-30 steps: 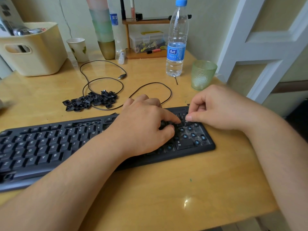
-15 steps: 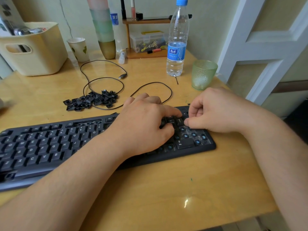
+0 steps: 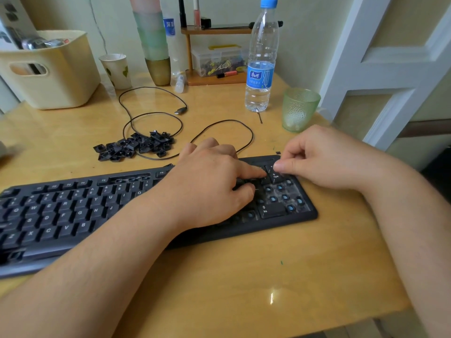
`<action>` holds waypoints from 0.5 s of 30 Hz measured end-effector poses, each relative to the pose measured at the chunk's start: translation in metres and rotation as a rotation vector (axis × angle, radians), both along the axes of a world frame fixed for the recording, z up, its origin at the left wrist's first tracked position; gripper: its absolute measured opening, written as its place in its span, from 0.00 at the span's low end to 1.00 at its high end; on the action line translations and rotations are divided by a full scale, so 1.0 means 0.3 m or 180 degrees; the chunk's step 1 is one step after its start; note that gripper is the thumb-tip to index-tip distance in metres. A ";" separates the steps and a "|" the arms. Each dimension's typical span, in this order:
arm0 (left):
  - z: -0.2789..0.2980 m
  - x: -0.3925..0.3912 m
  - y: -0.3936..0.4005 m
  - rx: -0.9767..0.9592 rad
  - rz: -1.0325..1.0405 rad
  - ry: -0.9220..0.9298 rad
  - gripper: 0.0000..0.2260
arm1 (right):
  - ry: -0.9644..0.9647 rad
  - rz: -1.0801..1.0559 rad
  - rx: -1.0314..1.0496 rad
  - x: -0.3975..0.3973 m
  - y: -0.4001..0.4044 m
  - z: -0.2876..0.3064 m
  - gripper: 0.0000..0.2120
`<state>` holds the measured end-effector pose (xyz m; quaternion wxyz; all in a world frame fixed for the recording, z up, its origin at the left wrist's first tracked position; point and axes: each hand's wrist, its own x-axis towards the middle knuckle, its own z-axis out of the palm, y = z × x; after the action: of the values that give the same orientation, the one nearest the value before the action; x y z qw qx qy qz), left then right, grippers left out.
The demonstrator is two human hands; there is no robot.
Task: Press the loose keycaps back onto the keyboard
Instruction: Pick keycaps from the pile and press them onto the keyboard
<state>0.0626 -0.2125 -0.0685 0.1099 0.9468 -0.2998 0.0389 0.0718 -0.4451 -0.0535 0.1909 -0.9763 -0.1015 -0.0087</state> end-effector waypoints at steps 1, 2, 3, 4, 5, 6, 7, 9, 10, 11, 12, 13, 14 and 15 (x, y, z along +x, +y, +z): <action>0.002 0.001 0.008 -0.0057 0.0036 -0.0012 0.19 | -0.0034 -0.0067 0.0078 -0.001 -0.007 0.006 0.13; 0.005 0.003 0.016 -0.0113 0.0080 -0.0018 0.20 | -0.0044 -0.0122 0.0139 -0.002 -0.011 0.011 0.12; 0.008 0.004 0.021 -0.0148 0.0112 -0.0025 0.21 | -0.0026 -0.0151 0.0184 -0.004 -0.013 0.013 0.12; 0.011 0.005 0.024 -0.0148 0.0118 -0.0025 0.21 | 0.0009 -0.0163 0.0204 -0.004 -0.011 0.011 0.12; 0.012 0.005 0.026 -0.0113 0.0102 -0.0010 0.20 | 0.0042 -0.0167 0.0191 -0.004 -0.007 0.007 0.13; 0.011 0.006 0.025 -0.0054 0.0074 0.0021 0.18 | 0.0057 -0.0179 0.0156 -0.001 -0.001 0.001 0.14; 0.010 0.007 0.024 0.0002 0.0052 0.0063 0.17 | 0.0050 -0.0201 0.0113 0.002 0.006 -0.006 0.16; 0.009 0.010 0.022 0.0063 0.0035 0.0106 0.17 | -0.0002 -0.0279 0.0063 0.011 0.018 -0.021 0.21; 0.009 0.012 0.021 0.0068 0.0033 0.0107 0.17 | -0.0029 -0.0314 0.0062 0.014 0.023 -0.027 0.22; 0.010 0.013 0.022 0.0070 0.0032 0.0117 0.17 | -0.0043 -0.0337 0.0075 0.015 0.028 -0.029 0.22; 0.011 0.014 0.022 0.0075 0.0033 0.0135 0.17 | -0.0055 -0.0345 0.0093 0.016 0.031 -0.030 0.22; 0.010 0.015 0.022 0.0086 0.0036 0.0155 0.17 | -0.0070 -0.0341 0.0108 0.016 0.035 -0.029 0.22; 0.010 0.014 0.023 0.0098 0.0032 0.0168 0.17 | -0.0086 -0.0338 0.0106 0.016 0.037 -0.029 0.22; 0.010 0.013 0.023 0.0101 0.0025 0.0163 0.17 | -0.0098 -0.0345 0.0096 0.014 0.038 -0.028 0.21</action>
<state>0.0665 -0.2056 -0.0656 0.1023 0.9503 -0.2939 0.0104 0.0761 -0.4337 -0.0618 0.2032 -0.9771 -0.0512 -0.0356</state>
